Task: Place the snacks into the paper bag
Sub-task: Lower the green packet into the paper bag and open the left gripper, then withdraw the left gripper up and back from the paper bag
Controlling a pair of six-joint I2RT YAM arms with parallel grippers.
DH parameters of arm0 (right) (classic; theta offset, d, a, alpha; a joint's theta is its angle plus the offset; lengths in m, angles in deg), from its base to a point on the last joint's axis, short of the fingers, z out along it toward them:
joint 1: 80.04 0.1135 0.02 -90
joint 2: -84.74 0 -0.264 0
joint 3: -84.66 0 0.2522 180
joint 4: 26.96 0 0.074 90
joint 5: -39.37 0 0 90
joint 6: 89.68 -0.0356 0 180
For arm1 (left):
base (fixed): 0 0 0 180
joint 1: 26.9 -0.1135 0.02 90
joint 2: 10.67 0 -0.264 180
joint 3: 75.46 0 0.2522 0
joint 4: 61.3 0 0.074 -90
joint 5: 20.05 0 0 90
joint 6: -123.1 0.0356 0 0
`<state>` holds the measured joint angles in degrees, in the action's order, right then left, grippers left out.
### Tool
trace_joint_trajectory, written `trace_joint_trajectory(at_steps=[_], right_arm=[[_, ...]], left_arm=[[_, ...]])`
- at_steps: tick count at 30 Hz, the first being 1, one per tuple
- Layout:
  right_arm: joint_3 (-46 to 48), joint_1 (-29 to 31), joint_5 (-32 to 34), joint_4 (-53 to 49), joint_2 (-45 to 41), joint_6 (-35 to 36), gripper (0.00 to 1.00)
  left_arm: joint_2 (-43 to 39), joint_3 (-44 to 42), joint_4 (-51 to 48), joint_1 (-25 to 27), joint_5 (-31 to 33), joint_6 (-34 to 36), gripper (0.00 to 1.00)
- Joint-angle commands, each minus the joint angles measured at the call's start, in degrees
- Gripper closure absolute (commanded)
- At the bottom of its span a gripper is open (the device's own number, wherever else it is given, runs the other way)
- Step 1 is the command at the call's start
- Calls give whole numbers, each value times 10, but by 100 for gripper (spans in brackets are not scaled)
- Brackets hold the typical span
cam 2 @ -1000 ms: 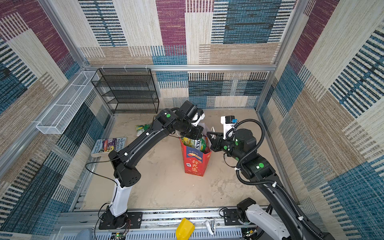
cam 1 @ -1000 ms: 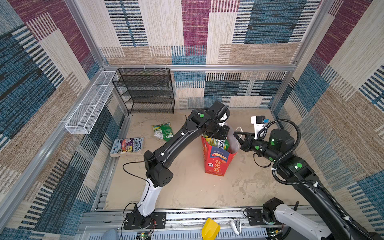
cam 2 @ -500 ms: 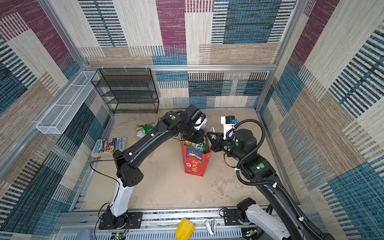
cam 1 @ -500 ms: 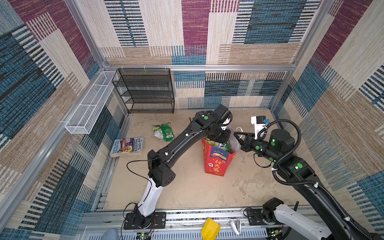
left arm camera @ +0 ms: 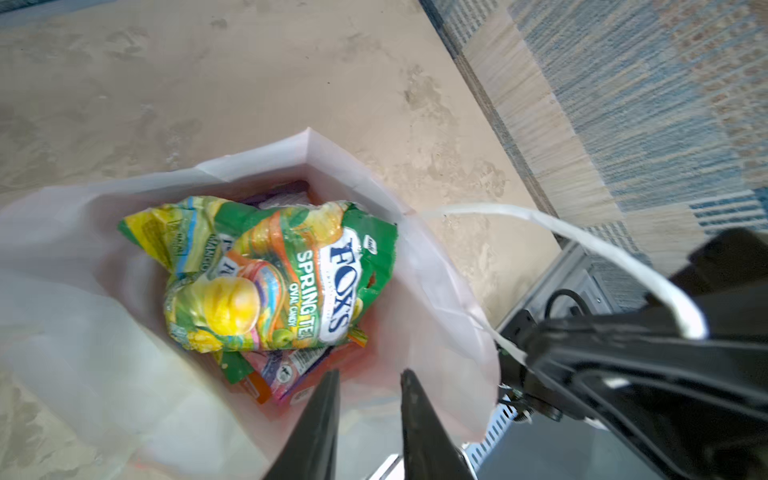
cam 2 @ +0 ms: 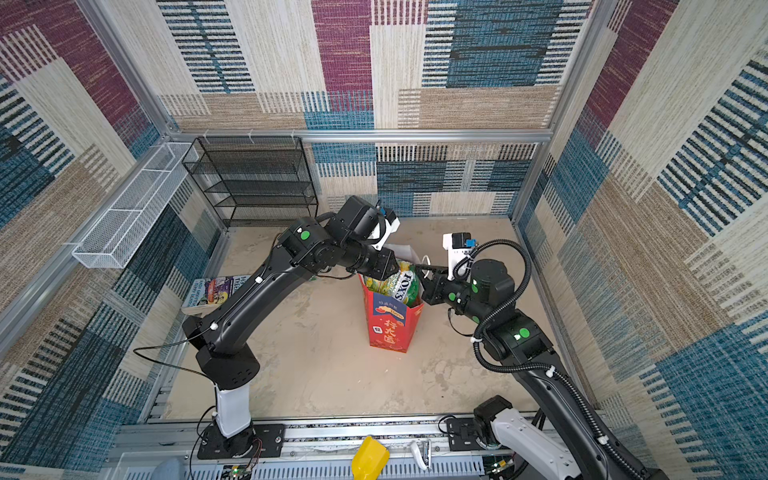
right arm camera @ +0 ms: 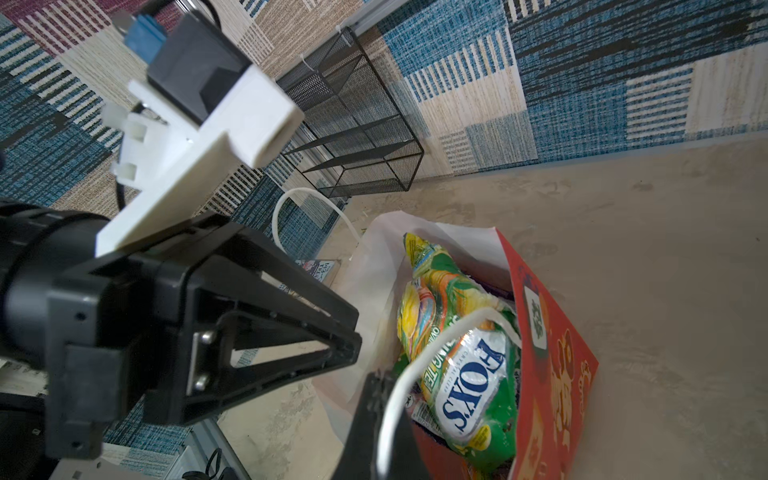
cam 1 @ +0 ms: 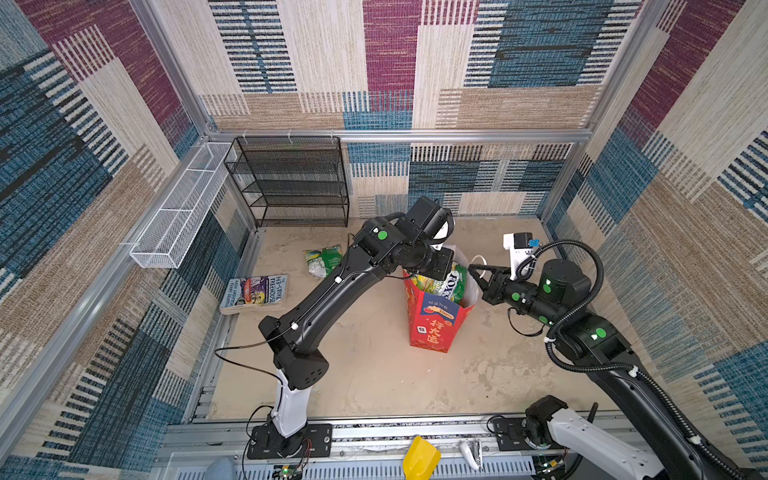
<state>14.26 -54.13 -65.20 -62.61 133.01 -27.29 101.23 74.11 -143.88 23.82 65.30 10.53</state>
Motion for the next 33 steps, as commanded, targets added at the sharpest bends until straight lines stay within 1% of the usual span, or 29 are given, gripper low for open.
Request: trace_joint_trajectory(at_steps=[1,3,5,10,13,15,19,24,29,32,33], right_arm=[[-7,1,-6,16,-1,-5,98],[-7,1,-4,12,-4,-3,99],[-7,1,-1,11,-6,-3,98],[-10,1,1,7,-6,-1,98],[-13,1,1,7,-6,1,98],[-14,1,2,6,-5,3,98],[-13,1,5,8,-5,5,98],[-10,1,0,13,0,2,98],[-10,1,3,12,-5,0,98],[-9,1,4,11,-6,-1,98],[-9,1,4,11,-6,-1,98]], left_arm=[[16,3,-6,-7,43,2,70],[33,9,-7,-13,47,4,69],[53,21,-14,-17,65,5,68],[104,45,-28,-23,66,14,63],[129,39,-40,-23,58,22,59],[138,13,-44,-23,43,26,58],[133,-30,-43,-21,39,21,58],[113,-11,-43,-20,34,18,57],[85,29,-39,-19,15,12,49],[62,17,-15,-13,13,15,44],[54,5,-5,-10,15,17,44]])
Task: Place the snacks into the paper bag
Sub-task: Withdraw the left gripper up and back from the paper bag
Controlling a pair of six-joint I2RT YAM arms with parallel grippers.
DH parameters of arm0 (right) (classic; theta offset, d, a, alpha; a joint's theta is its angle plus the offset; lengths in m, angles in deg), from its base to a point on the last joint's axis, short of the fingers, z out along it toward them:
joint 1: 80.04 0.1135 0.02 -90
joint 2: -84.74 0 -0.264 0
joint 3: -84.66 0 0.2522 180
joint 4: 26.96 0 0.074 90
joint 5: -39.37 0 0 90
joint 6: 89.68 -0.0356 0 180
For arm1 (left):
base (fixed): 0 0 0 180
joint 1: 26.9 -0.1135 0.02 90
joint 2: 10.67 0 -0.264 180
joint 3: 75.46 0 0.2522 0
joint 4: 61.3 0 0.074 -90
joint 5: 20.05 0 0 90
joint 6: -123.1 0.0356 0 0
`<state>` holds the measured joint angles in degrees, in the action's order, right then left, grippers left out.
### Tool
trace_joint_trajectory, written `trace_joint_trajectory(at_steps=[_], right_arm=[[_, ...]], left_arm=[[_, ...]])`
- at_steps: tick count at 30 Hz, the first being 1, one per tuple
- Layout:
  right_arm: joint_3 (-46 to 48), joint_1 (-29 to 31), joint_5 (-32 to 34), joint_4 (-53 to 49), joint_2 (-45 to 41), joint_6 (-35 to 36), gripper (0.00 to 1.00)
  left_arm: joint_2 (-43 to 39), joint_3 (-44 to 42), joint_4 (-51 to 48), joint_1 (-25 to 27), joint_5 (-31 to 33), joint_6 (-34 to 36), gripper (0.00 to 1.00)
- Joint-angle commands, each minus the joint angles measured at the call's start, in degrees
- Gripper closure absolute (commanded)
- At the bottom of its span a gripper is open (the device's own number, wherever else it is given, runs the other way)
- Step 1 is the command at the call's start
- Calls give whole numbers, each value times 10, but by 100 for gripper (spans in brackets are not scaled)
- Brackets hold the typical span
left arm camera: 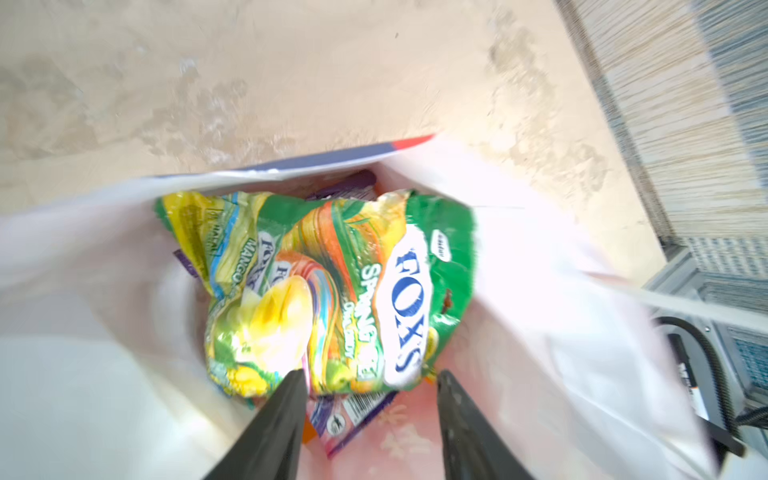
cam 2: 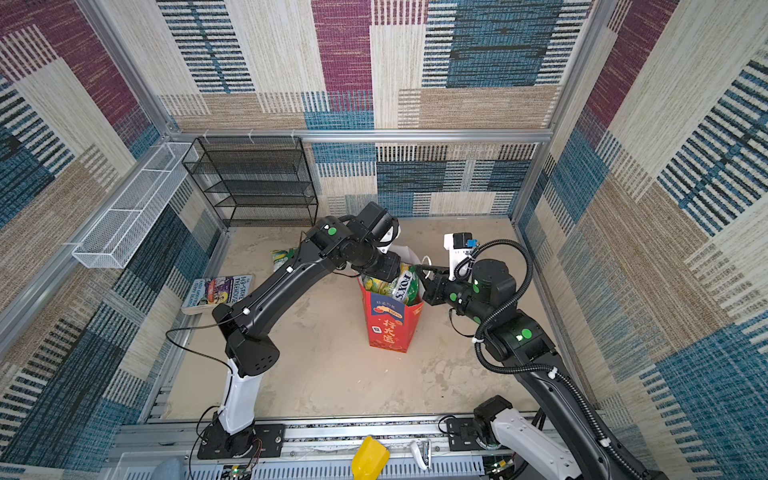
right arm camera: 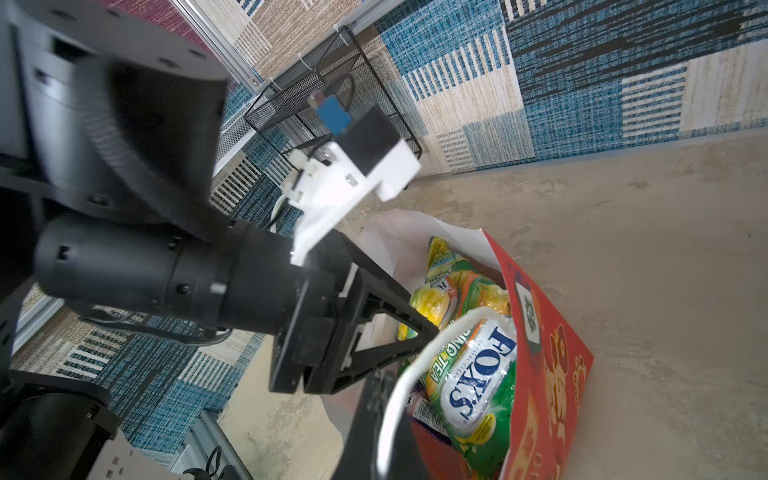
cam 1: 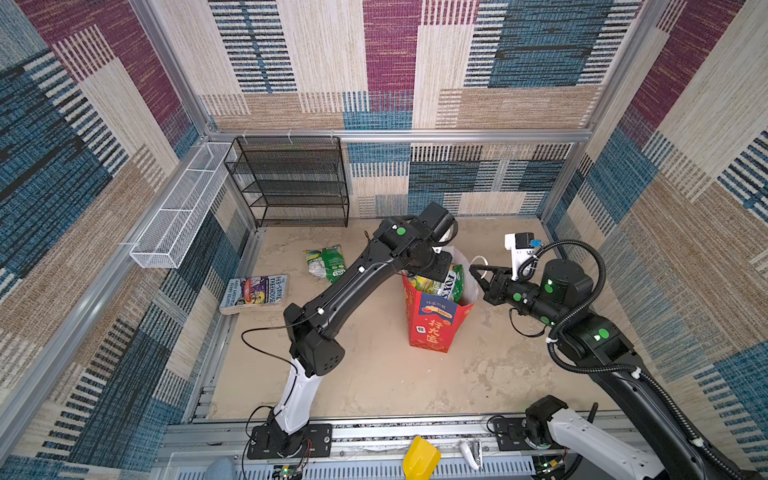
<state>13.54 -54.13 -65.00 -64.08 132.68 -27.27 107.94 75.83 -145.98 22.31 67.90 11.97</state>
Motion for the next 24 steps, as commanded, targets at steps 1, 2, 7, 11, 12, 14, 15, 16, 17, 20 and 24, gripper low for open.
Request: trace_joint_trajectory(at_steps=[1,2,7,11,12,14,15,16,17,20,24], right_arm=[[-2,1,2,25,-3,-2,98],[-2,1,2,25,-5,-1,98],[2,1,2,25,-9,-2,97],[8,1,1,30,-5,-2,97],[6,1,-2,31,-5,-2,97],[3,1,-3,28,-9,-1,97],[0,1,0,26,-10,0,97],[-2,1,4,22,-12,1,97],[-4,1,7,19,-14,3,97],[-6,1,7,17,-13,6,97],[-6,1,7,17,-12,10,97]], left_arm=[[-22,-28,27,6,-13,5,47],[-28,-44,35,7,-15,3,50],[-31,-74,39,8,-23,-1,62],[-14,-80,43,9,-16,-3,63],[-7,-76,43,9,-17,-3,63],[6,-70,43,8,-22,-2,63],[11,-70,43,9,-24,-2,64],[16,-72,43,8,-24,-3,64],[20,-74,42,9,-24,-4,65],[31,-85,43,8,-24,-11,65],[33,-110,50,11,-18,-19,66]])
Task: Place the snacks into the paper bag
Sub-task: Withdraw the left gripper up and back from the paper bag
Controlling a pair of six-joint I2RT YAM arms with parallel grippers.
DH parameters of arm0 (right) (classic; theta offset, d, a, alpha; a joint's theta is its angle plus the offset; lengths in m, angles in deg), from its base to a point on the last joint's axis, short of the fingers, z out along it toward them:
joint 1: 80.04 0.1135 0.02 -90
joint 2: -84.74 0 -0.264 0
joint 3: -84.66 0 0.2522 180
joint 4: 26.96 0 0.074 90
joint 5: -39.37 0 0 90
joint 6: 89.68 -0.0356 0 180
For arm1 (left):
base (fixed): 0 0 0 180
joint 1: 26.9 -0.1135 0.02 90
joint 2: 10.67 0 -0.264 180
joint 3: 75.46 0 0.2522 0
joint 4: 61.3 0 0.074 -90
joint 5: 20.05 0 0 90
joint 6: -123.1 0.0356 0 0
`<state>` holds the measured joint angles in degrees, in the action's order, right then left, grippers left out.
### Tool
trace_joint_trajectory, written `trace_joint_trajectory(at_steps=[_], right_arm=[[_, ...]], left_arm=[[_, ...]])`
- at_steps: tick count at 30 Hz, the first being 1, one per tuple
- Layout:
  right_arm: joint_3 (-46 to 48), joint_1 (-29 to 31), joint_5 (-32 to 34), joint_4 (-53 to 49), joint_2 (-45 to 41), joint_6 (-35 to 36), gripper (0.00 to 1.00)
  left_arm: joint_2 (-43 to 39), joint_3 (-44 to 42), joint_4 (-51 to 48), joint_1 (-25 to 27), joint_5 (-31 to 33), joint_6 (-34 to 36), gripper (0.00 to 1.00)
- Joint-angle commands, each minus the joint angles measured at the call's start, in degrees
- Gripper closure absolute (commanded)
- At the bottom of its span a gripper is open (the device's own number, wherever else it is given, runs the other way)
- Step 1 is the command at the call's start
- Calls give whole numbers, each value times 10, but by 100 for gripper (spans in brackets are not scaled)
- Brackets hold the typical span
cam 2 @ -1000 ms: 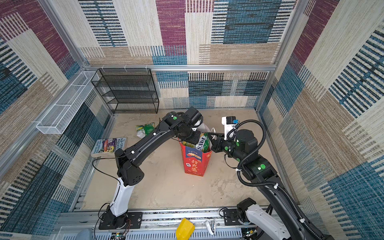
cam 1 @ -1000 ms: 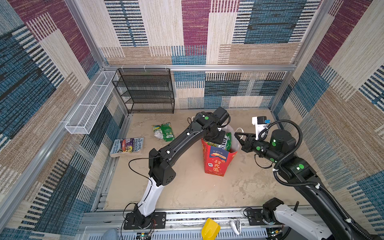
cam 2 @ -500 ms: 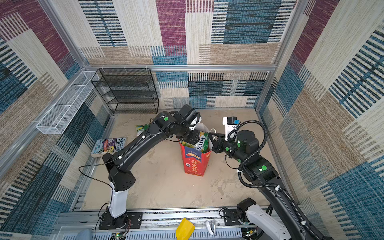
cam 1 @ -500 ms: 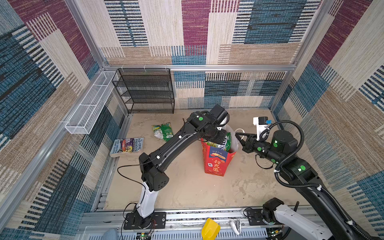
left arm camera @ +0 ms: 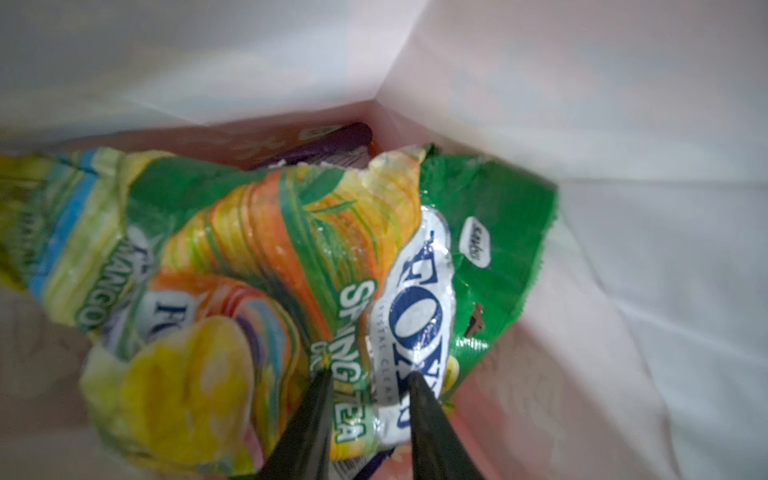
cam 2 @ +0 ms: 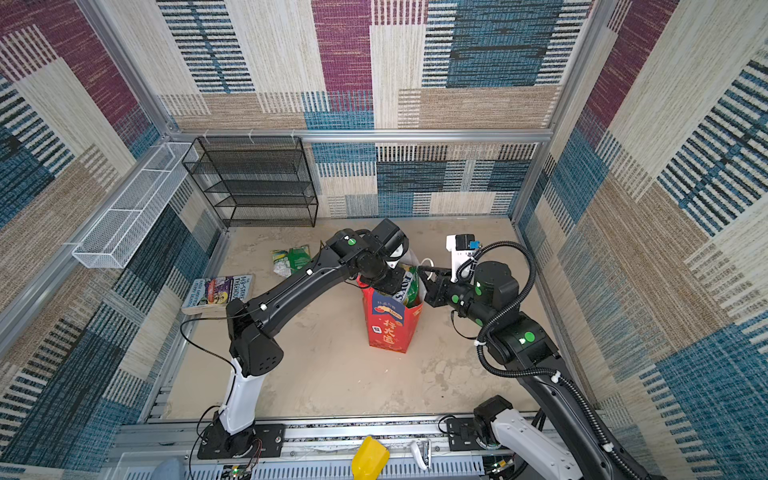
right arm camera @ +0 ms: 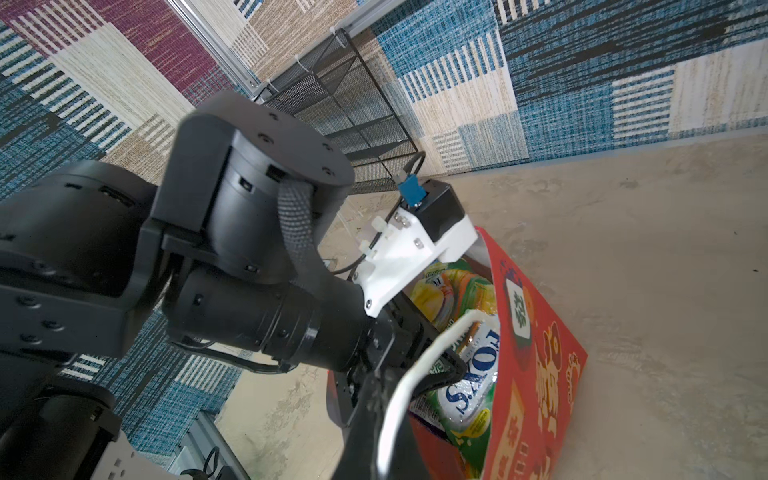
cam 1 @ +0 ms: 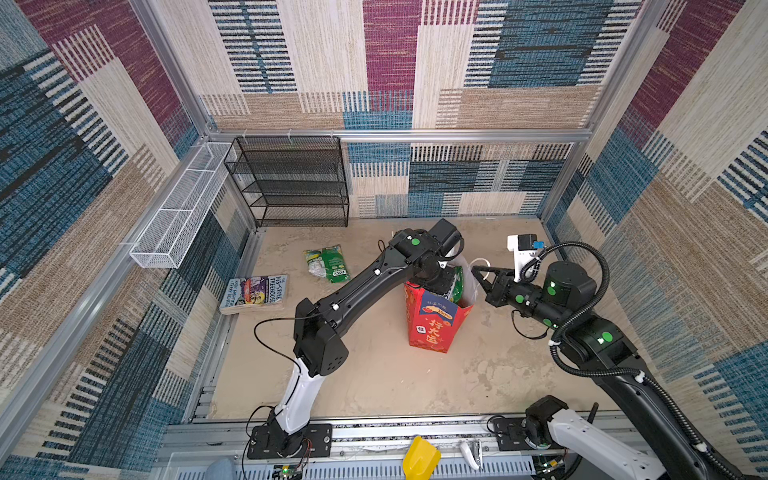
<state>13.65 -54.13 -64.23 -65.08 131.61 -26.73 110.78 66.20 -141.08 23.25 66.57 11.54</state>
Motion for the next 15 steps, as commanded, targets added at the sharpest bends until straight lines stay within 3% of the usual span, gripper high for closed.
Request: trace_joint_trajectory(at_steps=[1,7,15], right_arm=[[-7,1,0,27,-1,5,97],[-4,1,1,31,-1,3,97],[-8,1,6,25,-1,5,97]], left_arm=[[2,-23,6,4,-2,-17,66],[-26,-40,31,6,10,-27,66],[-131,-30,71,6,14,-36,50]])
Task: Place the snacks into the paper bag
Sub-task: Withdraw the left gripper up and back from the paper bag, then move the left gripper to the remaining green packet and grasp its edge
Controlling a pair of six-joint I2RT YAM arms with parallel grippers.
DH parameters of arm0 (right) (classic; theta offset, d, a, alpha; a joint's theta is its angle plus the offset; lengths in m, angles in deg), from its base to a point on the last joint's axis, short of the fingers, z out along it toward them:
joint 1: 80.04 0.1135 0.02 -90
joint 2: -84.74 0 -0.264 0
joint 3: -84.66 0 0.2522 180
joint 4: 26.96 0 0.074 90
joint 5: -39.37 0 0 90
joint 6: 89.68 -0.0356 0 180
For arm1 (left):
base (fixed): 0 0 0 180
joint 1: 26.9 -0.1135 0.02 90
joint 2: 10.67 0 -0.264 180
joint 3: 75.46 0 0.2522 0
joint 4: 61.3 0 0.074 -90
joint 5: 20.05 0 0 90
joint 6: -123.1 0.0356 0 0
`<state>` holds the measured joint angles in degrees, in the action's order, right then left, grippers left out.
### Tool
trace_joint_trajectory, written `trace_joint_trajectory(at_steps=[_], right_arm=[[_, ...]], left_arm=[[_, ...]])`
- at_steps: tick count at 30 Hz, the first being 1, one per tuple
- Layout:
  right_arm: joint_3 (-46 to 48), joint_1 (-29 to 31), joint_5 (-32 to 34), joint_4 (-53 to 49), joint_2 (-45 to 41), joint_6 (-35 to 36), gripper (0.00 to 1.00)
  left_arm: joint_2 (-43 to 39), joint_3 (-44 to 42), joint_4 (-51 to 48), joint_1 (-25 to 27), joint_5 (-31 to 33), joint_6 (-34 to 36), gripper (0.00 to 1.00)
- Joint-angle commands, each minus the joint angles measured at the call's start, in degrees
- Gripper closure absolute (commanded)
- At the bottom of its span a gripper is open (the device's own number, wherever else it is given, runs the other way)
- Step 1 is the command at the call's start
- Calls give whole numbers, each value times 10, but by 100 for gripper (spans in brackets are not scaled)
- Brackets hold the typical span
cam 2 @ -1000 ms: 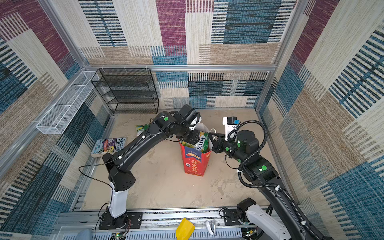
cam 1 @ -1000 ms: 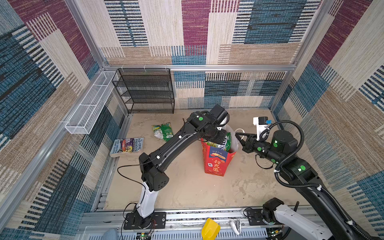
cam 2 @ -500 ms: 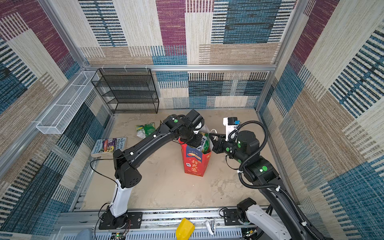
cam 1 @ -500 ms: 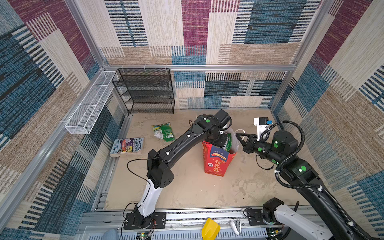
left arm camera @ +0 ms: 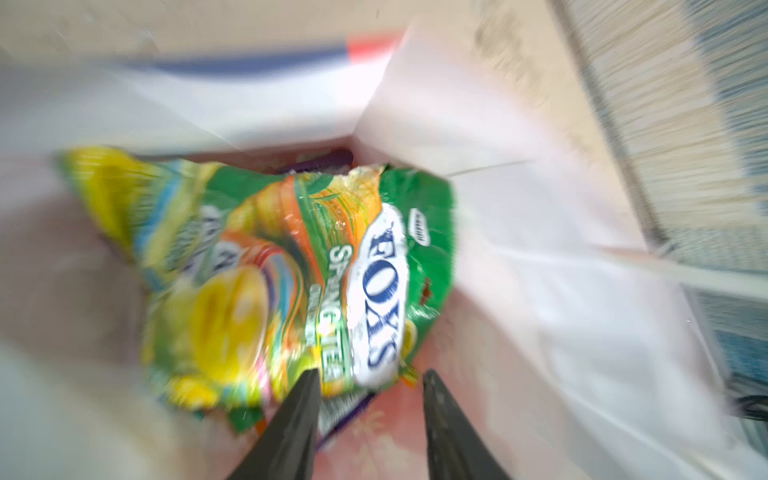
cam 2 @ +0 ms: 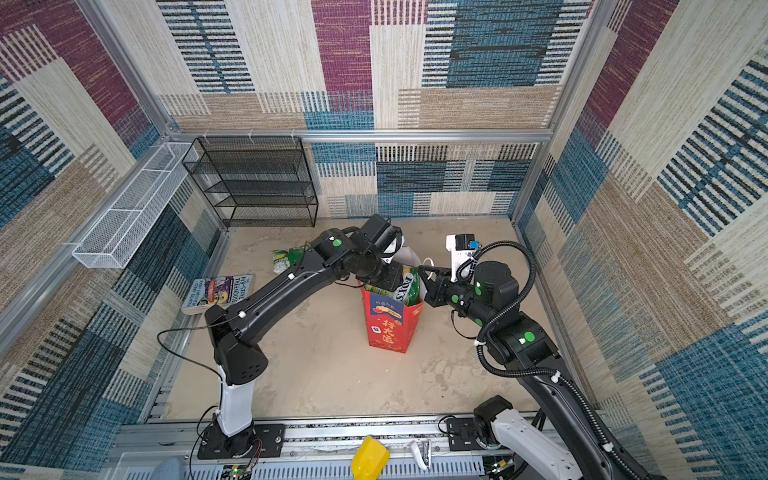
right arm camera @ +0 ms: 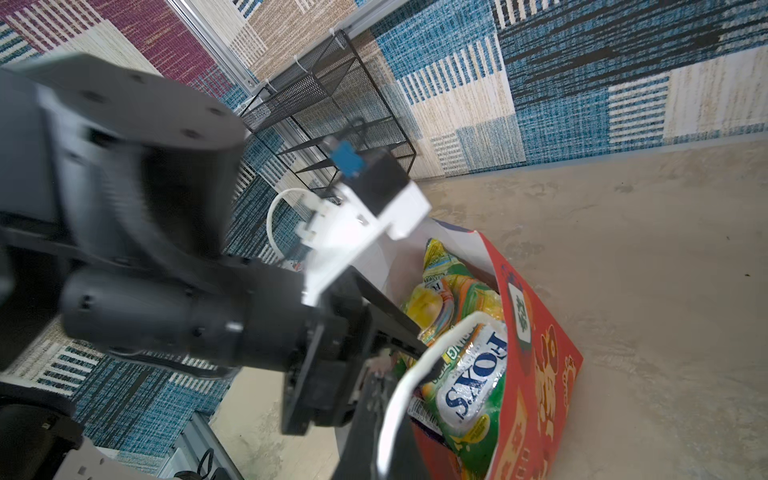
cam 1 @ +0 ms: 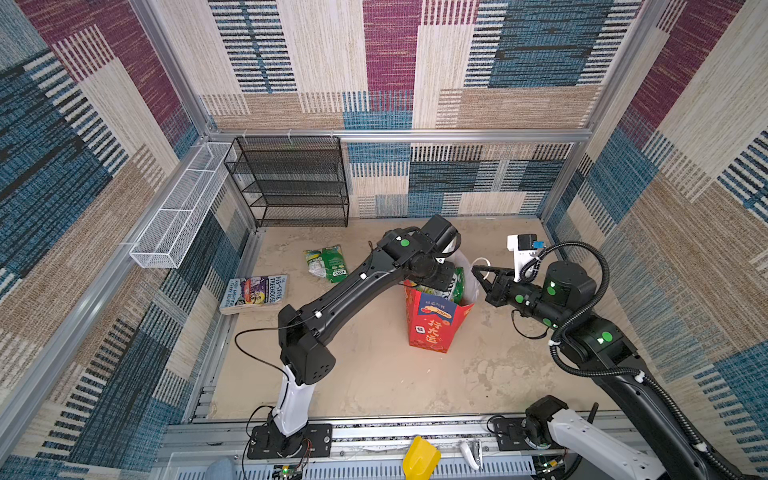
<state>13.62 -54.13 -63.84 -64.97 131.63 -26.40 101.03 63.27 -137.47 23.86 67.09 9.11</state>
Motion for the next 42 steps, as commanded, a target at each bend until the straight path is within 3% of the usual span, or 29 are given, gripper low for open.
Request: trace_joint_trajectory(at_steps=[1,8,15,19,22,25,28,36,39,42], right_arm=[[-8,1,2,22,-1,2,97],[-12,1,4,23,5,8,97],[-13,1,7,39,12,16,97],[-3,1,4,52,16,19,97],[6,1,1,61,19,18,97],[11,1,-4,67,23,16,97],[9,1,-6,67,26,17,97],[14,1,-5,71,24,17,97],[16,1,-4,73,24,20,97],[23,1,-2,78,21,22,97]], left_arm=[[-55,-9,46,0,10,-10,47],[-241,-155,162,-3,15,-1,23],[-448,-364,196,-26,122,-25,5],[-539,-486,181,-97,116,-82,1],[-577,-573,195,-207,23,-127,1],[-571,-639,243,-312,-82,-156,1],[-532,-678,300,-389,-147,-184,1],[-352,-717,477,-512,-152,-229,4],[-287,-710,538,-534,-158,-235,5],[-238,-708,575,-549,-125,-236,5]])
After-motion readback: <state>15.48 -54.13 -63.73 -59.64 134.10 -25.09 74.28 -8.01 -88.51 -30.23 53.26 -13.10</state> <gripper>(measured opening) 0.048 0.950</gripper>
